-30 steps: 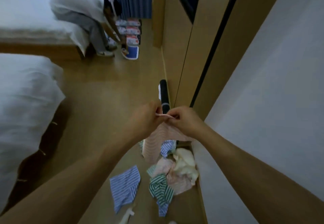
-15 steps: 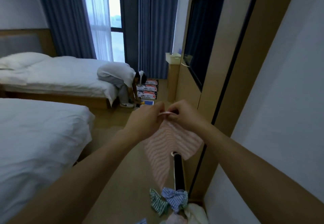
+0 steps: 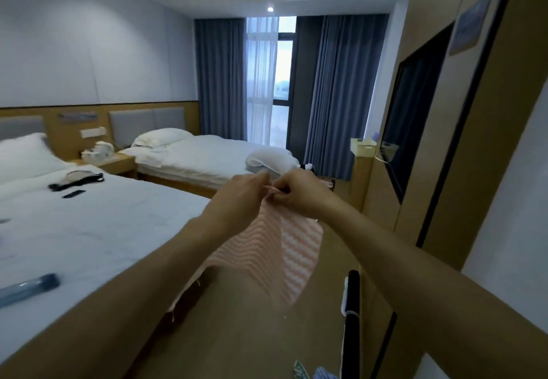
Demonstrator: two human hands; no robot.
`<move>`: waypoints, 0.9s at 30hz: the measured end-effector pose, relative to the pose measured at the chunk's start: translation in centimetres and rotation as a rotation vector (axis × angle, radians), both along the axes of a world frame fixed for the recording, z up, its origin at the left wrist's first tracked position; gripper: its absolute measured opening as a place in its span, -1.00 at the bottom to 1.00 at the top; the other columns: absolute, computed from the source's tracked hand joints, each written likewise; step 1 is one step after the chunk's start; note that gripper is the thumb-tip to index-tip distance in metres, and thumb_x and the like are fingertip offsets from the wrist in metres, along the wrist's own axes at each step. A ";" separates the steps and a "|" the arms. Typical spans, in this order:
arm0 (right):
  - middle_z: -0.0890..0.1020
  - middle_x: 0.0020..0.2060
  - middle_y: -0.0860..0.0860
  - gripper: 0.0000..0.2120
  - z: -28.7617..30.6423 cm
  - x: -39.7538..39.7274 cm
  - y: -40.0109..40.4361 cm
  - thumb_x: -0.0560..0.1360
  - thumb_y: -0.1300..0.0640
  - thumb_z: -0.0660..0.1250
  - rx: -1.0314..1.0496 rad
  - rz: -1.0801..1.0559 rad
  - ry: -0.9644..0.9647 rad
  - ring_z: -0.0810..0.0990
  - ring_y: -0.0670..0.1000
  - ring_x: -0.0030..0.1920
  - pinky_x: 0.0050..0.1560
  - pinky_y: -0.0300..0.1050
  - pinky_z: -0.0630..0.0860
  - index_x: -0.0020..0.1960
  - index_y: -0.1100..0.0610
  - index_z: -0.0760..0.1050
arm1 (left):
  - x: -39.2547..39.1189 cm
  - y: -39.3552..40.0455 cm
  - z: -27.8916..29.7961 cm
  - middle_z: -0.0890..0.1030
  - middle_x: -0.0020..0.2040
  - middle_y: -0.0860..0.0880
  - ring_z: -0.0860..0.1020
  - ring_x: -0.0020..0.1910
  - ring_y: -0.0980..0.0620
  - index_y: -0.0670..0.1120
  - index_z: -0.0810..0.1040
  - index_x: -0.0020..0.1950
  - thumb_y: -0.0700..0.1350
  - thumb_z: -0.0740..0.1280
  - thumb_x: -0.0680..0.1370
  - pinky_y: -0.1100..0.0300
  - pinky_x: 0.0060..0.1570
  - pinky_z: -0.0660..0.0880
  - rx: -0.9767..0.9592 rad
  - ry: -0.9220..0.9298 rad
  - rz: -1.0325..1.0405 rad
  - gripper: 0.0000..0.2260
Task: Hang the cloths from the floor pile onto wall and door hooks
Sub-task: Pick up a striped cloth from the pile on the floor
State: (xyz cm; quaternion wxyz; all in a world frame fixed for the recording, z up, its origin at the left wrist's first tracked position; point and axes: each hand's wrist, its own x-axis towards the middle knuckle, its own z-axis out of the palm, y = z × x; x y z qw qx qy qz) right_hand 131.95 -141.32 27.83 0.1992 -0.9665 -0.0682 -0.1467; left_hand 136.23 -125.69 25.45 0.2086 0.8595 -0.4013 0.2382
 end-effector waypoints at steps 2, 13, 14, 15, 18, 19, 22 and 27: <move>0.53 -0.43 -0.14 -0.81 1.2 -0.9 1.6 0.54 0.06 0.34 -0.036 0.065 0.035 0.44 -0.17 -0.38 -0.34 -0.29 0.30 -0.24 -0.03 0.58 | -1.8 2.0 0.6 0.50 -0.17 0.08 0.40 -0.30 0.19 0.02 0.39 -0.03 -0.03 0.30 0.60 0.34 -0.31 0.30 0.031 0.005 0.046 -0.90; 0.68 -0.22 -0.03 -0.92 8.1 -5.1 13.4 0.50 0.12 0.39 -0.068 0.334 0.245 0.68 -0.04 -0.18 -0.15 -0.18 0.65 -0.16 0.00 0.63 | -10.9 14.0 4.7 0.63 -0.03 -0.10 0.56 -0.14 -0.05 -0.05 0.46 0.09 0.00 0.17 0.65 -0.01 -0.14 0.58 0.008 -0.081 0.375 -0.84; 0.68 -0.22 -0.02 -0.88 8.7 -5.3 14.7 0.50 0.12 0.39 -0.062 0.347 0.236 0.68 -0.02 -0.17 -0.15 -0.17 0.65 -0.20 -0.03 0.61 | -11.6 15.2 5.1 0.63 -0.03 -0.10 0.57 -0.14 -0.07 -0.05 0.46 0.09 0.02 0.16 0.65 -0.03 -0.14 0.58 -0.002 -0.100 0.405 -0.82; 0.68 -0.21 0.00 -0.86 9.3 -5.5 16.0 0.51 0.12 0.39 -0.053 0.358 0.224 0.69 -0.01 -0.16 -0.16 -0.16 0.65 -0.22 -0.03 0.60 | -12.2 16.5 5.5 0.63 -0.03 -0.09 0.57 -0.15 -0.07 -0.04 0.45 0.09 0.02 0.16 0.65 -0.03 -0.15 0.58 -0.009 -0.120 0.434 -0.83; 0.68 -0.18 0.03 -0.93 10.6 -6.2 20.2 0.50 0.12 0.40 -0.014 0.414 0.200 0.69 0.00 -0.15 -0.19 -0.16 0.65 -0.16 0.03 0.62 | -14.1 20.8 6.6 0.64 -0.02 -0.07 0.58 -0.16 -0.04 0.00 0.46 0.10 0.00 0.18 0.65 0.04 -0.17 0.58 -0.037 -0.183 0.508 -0.86; 0.68 -0.18 0.03 -0.96 11.0 -6.5 21.8 0.49 0.13 0.41 -0.005 0.439 0.199 0.69 0.00 -0.15 -0.18 -0.15 0.66 -0.13 0.05 0.63 | -14.8 22.3 7.0 0.65 -0.03 -0.06 0.56 -0.18 -0.02 0.00 0.48 0.09 0.00 0.17 0.65 0.09 -0.20 0.55 -0.051 -0.193 0.530 -0.86; 0.70 -0.10 0.04 -0.92 12.4 -7.8 27.0 0.47 0.17 0.43 -0.014 0.542 0.286 0.69 0.03 -0.07 -0.06 -0.04 0.66 -0.04 0.06 0.65 | -17.4 27.6 8.1 0.65 -0.04 -0.07 0.52 -0.22 0.00 0.01 0.50 0.09 -0.01 0.16 0.66 0.15 -0.24 0.47 -0.078 -0.189 0.611 -0.85; 0.69 -0.06 0.07 -0.87 13.2 -11.1 37.8 0.47 0.24 0.43 -0.034 0.693 0.337 0.68 0.04 -0.04 -0.03 -0.01 0.65 0.01 0.10 0.64 | -22.1 37.5 10.2 0.64 -0.04 -0.04 0.53 -0.15 -0.01 0.01 0.52 0.01 0.03 0.21 0.63 0.15 -0.23 0.40 -0.077 -0.192 0.712 -0.86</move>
